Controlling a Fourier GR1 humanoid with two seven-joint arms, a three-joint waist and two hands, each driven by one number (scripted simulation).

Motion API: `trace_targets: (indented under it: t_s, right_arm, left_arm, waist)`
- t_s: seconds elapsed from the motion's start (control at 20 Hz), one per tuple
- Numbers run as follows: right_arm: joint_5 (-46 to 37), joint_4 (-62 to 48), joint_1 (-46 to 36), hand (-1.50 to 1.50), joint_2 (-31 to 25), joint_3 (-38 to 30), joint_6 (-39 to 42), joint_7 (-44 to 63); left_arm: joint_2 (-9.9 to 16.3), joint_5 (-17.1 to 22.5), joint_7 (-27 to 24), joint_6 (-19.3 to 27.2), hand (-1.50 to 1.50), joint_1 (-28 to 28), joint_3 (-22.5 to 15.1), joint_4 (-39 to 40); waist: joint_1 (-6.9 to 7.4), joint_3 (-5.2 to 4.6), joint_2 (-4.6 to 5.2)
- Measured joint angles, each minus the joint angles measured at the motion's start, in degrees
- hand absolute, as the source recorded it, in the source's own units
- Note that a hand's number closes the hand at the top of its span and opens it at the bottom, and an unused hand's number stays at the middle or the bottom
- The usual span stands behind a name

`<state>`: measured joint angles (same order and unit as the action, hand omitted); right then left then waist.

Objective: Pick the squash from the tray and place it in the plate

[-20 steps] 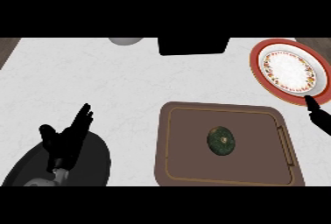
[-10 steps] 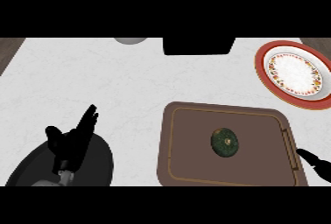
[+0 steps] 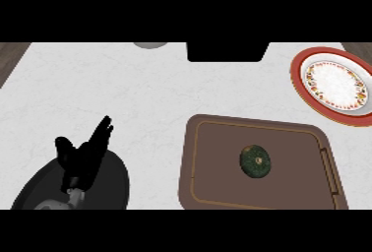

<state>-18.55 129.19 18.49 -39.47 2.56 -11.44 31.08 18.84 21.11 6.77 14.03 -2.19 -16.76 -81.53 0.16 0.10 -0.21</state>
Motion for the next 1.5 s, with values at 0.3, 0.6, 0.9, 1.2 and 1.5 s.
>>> trace_targets:
  t_s: [0.3,0.6,0.9,1.2,1.5]
  right_arm:
    - [-9.8,0.4,-9.3,-1.50,3.1,11.0,4.4,15.9]
    - [-17.5,-5.6,-15.1,-1.50,9.3,17.9,7.0,21.7]
    - [-20.5,-9.7,-19.5,-1.50,16.4,21.9,10.2,25.1]
    - [-23.8,-14.9,-22.5,-1.50,22.3,22.8,11.2,24.6]
    - [-28.5,-18.2,-22.0,-1.50,24.2,23.4,12.3,25.1]
  left_arm:
    - [-0.7,-0.5,0.3,-1.2,0.00,-0.4,0.6,0.6]
    - [-2.1,-2.2,1.6,-0.4,0.00,-0.3,0.7,-0.2]
    - [-2.9,-3.1,1.7,-1.7,0.00,0.2,2.1,-0.2]
    - [-4.0,-4.8,2.1,-2.6,0.00,1.6,3.3,-1.2]
    - [-4.9,-6.0,3.9,-2.9,0.00,2.3,3.8,-2.7]
  waist:
    - [0.64,0.03,0.09]
    - [0.36,0.15,-0.01]
    - [0.17,0.15,-0.03]
    - [0.06,0.13,0.00]
    - [-0.06,0.09,0.03]
